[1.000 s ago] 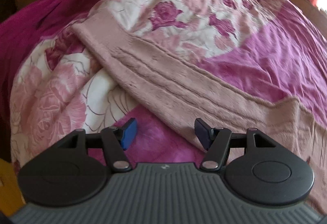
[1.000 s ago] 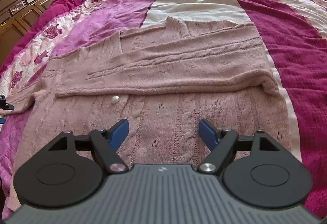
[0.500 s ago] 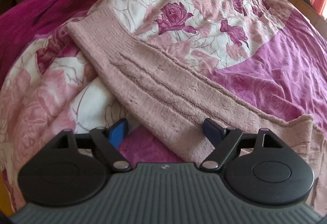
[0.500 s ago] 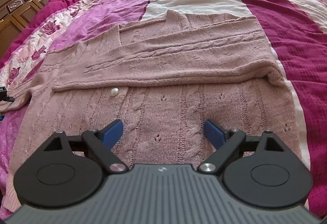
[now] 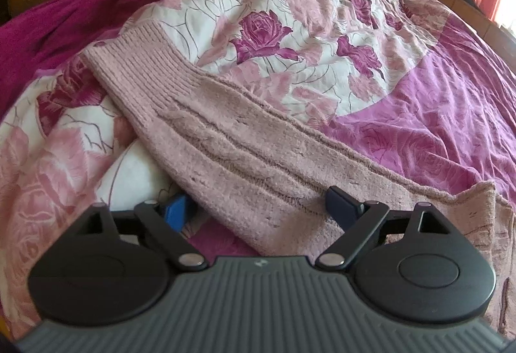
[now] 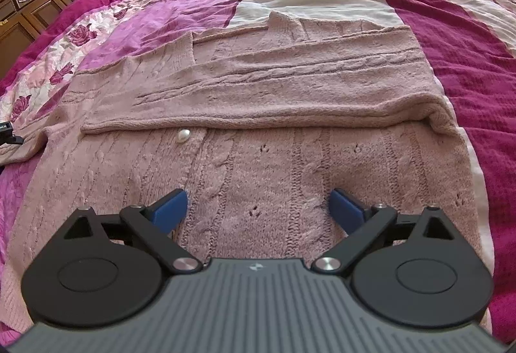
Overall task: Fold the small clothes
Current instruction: 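Move the left gripper to the other sleeve cuff and close on it, then lift the sleeve with the left gripper and lay it across the folded body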
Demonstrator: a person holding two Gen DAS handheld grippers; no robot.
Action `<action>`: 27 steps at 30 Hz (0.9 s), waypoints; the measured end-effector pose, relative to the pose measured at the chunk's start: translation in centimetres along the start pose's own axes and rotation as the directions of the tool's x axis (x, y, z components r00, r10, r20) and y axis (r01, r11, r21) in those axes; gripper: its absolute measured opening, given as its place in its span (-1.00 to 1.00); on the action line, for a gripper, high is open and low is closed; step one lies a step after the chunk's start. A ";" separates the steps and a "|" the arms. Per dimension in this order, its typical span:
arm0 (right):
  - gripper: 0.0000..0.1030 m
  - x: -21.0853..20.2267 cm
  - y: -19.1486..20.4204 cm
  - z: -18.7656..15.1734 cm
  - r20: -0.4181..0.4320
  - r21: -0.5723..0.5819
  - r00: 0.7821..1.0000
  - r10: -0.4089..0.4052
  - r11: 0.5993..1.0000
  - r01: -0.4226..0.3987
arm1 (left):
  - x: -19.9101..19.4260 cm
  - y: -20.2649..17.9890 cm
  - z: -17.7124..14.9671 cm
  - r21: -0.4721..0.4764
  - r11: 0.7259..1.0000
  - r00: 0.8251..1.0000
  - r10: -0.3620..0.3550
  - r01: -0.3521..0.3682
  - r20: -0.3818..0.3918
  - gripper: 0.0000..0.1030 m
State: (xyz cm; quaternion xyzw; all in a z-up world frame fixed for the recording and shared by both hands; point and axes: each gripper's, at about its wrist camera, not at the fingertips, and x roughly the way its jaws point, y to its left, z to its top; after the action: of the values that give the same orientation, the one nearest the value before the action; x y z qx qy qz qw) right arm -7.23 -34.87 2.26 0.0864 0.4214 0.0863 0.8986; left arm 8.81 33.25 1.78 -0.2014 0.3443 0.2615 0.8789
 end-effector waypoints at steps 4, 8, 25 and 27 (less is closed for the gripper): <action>0.91 -0.2 -0.1 0.0 0.008 0.018 1.000 0.005 1.000 -0.005 | -0.1 -1.0 -0.2 0.051 0.998 0.999 0.037 -0.038 0.020 0.71; 0.91 -0.5 -0.4 0.3 0.012 0.050 1.000 0.020 0.999 -0.021 | -0.5 -2.5 -0.9 0.133 0.990 0.998 0.035 -0.043 0.058 0.62; 0.91 -1.2 -0.2 0.7 0.020 0.062 1.000 0.004 0.998 -0.006 | -4.6 -4.2 -0.5 0.206 0.978 0.979 -0.079 0.039 0.190 -0.82; 0.91 -1.0 0.0 0.6 0.016 0.061 1.000 0.001 0.998 -0.002 | -5.7 -4.6 -0.4 0.211 0.976 0.971 -0.104 0.058 0.214 -0.82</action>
State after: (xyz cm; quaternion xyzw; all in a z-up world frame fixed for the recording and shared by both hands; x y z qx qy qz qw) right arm -7.35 -35.10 3.39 0.1144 0.4165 0.0733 0.8989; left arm 7.79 27.65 6.37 -0.0940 0.2594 0.2098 0.9380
